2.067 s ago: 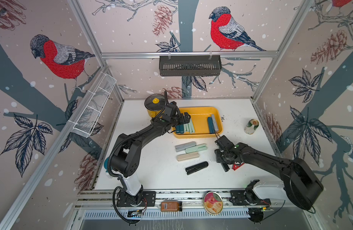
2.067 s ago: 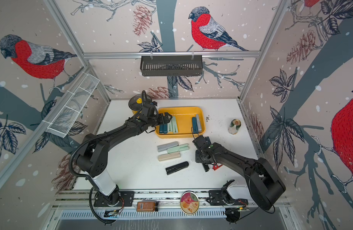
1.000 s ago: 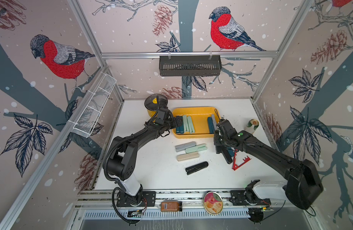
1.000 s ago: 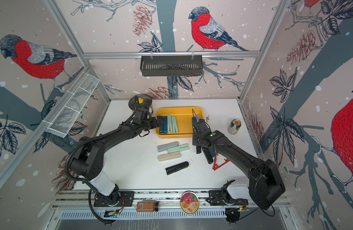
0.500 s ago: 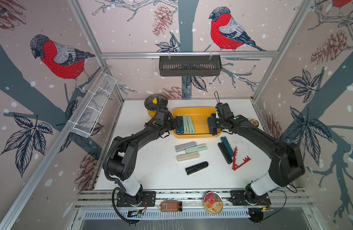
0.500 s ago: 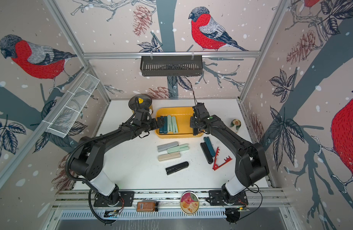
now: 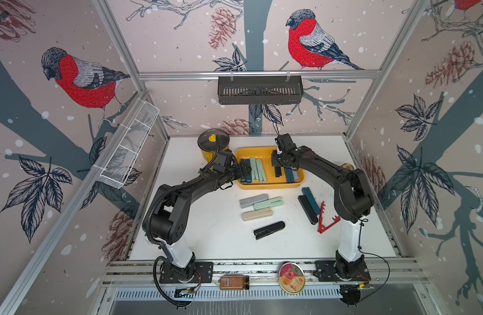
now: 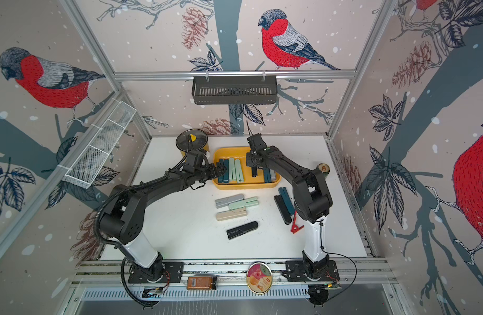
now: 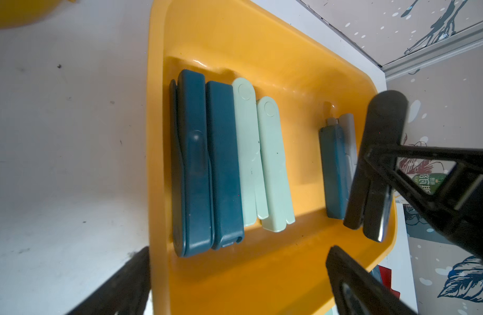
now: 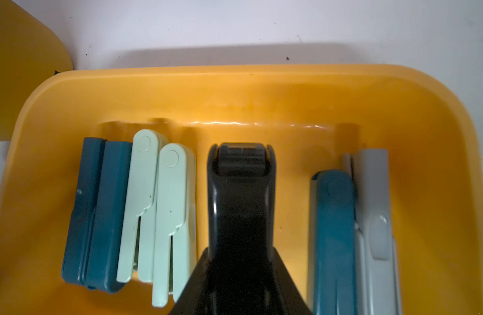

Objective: Put the pruning pliers into the storage box
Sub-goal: Place the pruning pliers in the storage box.

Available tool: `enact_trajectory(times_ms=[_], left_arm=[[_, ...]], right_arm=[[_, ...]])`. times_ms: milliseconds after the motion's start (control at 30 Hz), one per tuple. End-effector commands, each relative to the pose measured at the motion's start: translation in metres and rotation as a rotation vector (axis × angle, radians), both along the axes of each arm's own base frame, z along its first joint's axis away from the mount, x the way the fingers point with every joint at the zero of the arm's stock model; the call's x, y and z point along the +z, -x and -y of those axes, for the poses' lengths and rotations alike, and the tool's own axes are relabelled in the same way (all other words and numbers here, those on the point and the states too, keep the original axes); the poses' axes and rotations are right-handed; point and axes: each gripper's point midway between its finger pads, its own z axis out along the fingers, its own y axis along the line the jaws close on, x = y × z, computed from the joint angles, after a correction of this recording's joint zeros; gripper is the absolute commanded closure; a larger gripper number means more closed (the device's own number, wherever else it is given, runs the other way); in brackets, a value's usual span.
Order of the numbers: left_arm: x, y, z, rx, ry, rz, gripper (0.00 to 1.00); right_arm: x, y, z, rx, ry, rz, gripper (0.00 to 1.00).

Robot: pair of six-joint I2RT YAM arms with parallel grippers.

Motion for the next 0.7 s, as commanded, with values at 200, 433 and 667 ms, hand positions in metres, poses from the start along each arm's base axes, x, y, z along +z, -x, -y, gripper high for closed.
enact_trajectory(times_ms=[200,433,667], left_arm=[[0.007,-0.006,0.003,-0.007,0.018,0.034,0.02],[0.007,-0.006,0.004,-0.007,0.017,0.029,0.02],[0.005,-0.006,0.004,-0.009,0.016,0.022,0.02]], right_arm=[[-0.04,-0.01,-0.023,0.053,0.057,-0.068,0.73],[-0.059,-0.011,-0.026,0.046,0.072,-0.107,0.71],[-0.069,-0.01,-0.027,0.033,0.065,-0.132,0.63]])
